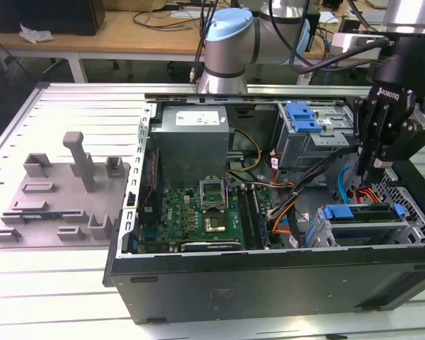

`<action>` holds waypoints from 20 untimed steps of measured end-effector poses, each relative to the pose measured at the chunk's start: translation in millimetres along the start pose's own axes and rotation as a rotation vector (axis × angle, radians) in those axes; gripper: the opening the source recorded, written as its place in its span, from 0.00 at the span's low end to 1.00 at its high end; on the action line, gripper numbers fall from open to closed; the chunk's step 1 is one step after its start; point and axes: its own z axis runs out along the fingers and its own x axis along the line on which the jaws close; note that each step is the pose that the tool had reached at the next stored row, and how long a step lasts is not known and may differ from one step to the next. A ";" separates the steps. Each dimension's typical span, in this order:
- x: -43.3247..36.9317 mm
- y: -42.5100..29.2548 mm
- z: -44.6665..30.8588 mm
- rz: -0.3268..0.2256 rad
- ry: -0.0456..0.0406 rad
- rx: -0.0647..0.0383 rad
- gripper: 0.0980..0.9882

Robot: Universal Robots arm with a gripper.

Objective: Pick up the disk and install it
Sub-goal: 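Insert the second disk wire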

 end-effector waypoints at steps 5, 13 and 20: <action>0.6 -0.1 1.8 0.016 -0.0027 -0.006 0.23; 20.1 -1.4 8.8 0.044 -0.0816 -0.009 0.07; 35.4 -2.1 14.3 0.044 -0.1539 -0.004 0.07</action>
